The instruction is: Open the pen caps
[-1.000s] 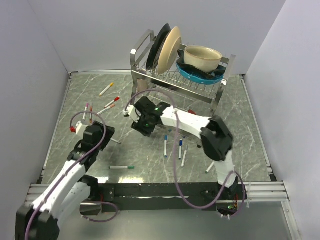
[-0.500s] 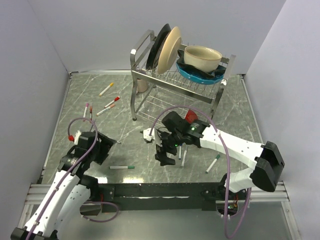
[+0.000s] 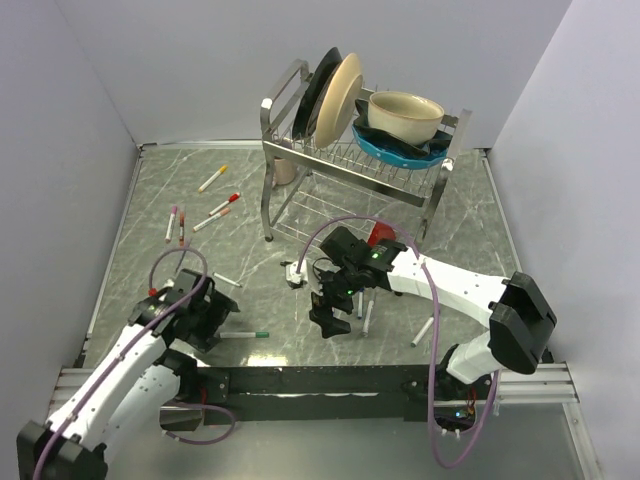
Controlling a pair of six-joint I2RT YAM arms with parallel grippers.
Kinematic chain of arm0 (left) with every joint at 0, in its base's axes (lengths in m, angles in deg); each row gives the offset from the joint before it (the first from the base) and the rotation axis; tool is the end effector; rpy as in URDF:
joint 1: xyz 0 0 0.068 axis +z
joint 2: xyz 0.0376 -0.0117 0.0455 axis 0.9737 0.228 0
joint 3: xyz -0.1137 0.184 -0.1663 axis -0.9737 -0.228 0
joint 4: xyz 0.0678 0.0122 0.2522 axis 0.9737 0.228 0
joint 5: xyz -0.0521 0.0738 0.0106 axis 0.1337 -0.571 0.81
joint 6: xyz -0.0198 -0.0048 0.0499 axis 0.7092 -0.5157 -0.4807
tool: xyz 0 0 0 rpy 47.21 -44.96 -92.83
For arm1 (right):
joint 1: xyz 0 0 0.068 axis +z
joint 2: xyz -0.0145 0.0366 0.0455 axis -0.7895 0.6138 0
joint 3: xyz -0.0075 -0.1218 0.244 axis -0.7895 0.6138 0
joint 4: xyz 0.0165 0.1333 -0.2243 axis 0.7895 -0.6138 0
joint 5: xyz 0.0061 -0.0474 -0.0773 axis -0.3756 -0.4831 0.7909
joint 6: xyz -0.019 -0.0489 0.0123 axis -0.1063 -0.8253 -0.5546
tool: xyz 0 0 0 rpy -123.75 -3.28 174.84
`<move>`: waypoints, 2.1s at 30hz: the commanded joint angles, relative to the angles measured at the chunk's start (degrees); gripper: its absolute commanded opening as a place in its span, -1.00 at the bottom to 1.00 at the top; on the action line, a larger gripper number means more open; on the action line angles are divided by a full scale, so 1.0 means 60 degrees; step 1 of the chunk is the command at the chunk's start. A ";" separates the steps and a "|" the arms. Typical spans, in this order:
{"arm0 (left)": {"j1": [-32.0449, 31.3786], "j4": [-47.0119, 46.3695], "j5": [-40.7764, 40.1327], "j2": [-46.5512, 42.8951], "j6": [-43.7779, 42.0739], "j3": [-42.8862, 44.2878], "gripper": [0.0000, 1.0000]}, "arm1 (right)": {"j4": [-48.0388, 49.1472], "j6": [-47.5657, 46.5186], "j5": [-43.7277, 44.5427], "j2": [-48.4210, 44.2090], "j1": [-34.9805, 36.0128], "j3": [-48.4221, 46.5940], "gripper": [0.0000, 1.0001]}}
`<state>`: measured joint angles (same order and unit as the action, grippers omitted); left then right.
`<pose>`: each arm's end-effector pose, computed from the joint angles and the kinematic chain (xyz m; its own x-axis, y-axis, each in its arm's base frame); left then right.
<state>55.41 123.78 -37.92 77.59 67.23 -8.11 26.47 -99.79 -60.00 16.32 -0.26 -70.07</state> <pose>0.1039 -0.0387 0.1938 -0.4726 -0.8742 -0.1115 -0.7821 0.4743 -0.4040 0.1626 0.2402 0.2454 -0.0358 -0.7457 -0.6653 -0.9761 -0.1166 0.1833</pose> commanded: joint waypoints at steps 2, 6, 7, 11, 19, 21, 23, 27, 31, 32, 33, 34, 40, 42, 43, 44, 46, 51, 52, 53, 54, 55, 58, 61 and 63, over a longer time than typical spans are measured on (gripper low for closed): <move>-0.0751 -0.0586 -0.0223 0.0840 0.0940 -0.0098 0.72 | 0.0070 -0.0085 -0.0084 -0.0283 -0.0018 -0.0261 1.00; -0.1280 -0.1098 -0.0531 0.1747 0.1511 -0.0405 0.68 | 0.0040 -0.0085 -0.0055 -0.0181 0.0011 -0.0305 1.00; -0.1338 -0.1201 -0.0590 0.1909 0.1614 -0.0463 0.67 | 0.0026 -0.0099 -0.0040 -0.0181 0.0011 -0.0305 1.00; -0.1471 -0.1436 -0.0897 0.2598 0.1762 -0.0465 0.52 | 0.0040 -0.0099 0.0033 -0.0210 0.0011 -0.0246 1.00; -0.1515 -0.1217 -0.1410 0.3361 0.1469 -0.0215 0.20 | 0.0055 -0.0114 0.0077 -0.0195 0.0011 -0.0246 1.00; -0.1515 -0.1173 -0.1718 0.3623 0.1293 -0.0040 0.13 | 0.0055 -0.0129 0.0063 -0.0210 0.0011 -0.0232 1.00; -0.1515 -0.1231 -0.1835 0.3872 0.1089 0.0135 0.05 | 0.0041 -0.0143 0.0033 -0.0224 0.0011 -0.0217 1.00; -0.1515 -0.1305 -0.1938 0.4400 0.0839 0.0341 -0.24 | -0.0018 -0.0187 -0.0040 -0.0312 0.0011 -0.0203 1.00; -0.1515 -0.1786 -0.1675 0.4095 0.0722 0.0240 -0.63 | -0.0004 -0.0260 -0.0128 -0.0385 0.0011 -0.0187 1.00; -0.1515 -0.2136 -0.1587 0.3977 0.0693 0.0123 -0.67 | -0.0004 -0.0261 -0.0128 -0.0386 0.0025 -0.0173 1.00; -0.1500 -0.2313 -0.1456 0.3686 0.0620 0.0064 -0.70 | -0.0004 -0.0261 -0.0157 -0.0400 0.0026 -0.0158 1.00; -0.1515 -0.2576 -0.1353 0.3538 0.0546 -0.0009 -0.76 | -0.0004 -0.0275 -0.0186 -0.0429 0.0026 -0.0144 1.00; -0.1500 -0.4759 -0.0519 0.1826 0.0121 -0.0974 -0.99 | 0.0127 -0.0393 -0.0728 -0.0605 0.0084 0.0017 1.00; -0.1500 -0.6027 -0.0240 0.0921 0.0136 -0.1341 -0.99 | 0.0216 -0.0349 -0.0903 -0.0678 0.0143 0.0076 1.00; -0.1515 -0.6659 -0.0137 0.0596 0.0136 -0.1763 -0.99 | 0.0405 -0.0218 -0.0948 -0.0708 0.0157 0.0105 1.00; -0.1515 -0.7362 0.0342 0.0259 0.0121 -0.2043 -0.99 | 0.0494 -0.0159 -0.1006 -0.0751 0.0186 0.0192 1.00; -0.1500 -0.9754 0.0653 -0.0693 0.0121 -0.2904 -0.99 | 0.0771 0.0249 -0.1080 -0.0883 0.0245 0.0281 1.00; -0.1515 -1.2201 0.1020 -0.1663 0.0414 -0.3628 -0.99 | 0.2966 0.2065 -0.0569 -0.1381 0.0216 0.0939 1.00; -0.1515 -1.2464 0.1050 -0.1663 0.0399 -0.3628 -0.99 | 0.3579 0.2837 -0.0263 -0.1382 0.0202 0.1027 1.00; -0.1529 -1.2655 0.1137 -0.1562 0.0356 -0.3643 -0.99 | 0.3919 0.3294 -0.0042 -0.1338 0.0187 0.1159 1.00; -0.1530 -1.2831 0.1341 -0.1503 0.0341 -0.3657 -0.99 | 0.4241 0.4300 0.0264 -0.1294 0.0172 0.1233 1.00; -0.1530 -1.2963 0.1459 -0.1430 0.0326 -0.3686 -0.99 | 0.4752 0.4774 0.0790 -0.1236 0.0143 0.1248 1.00; -0.1530 -1.3418 0.1724 -0.1210 0.0268 -0.3730 -0.99 | 0.5108 0.6270 0.1205 -0.0885 0.0056 0.1102 1.00; -0.1530 -1.3463 0.1797 -0.1136 0.0166 -0.3745 -0.99 | 0.5356 0.6755 0.0446 -0.0708 -0.0004 0.1116 1.00; -0.1530 -1.3565 0.1870 -0.1121 0.0165 -0.3774 -0.99 | 0.5503 0.7076 0.0093 -0.0708 -0.0047 0.1204 1.00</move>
<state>46.36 48.14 -29.15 70.57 69.44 -30.34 53.03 -66.50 -57.01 11.95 0.05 -62.90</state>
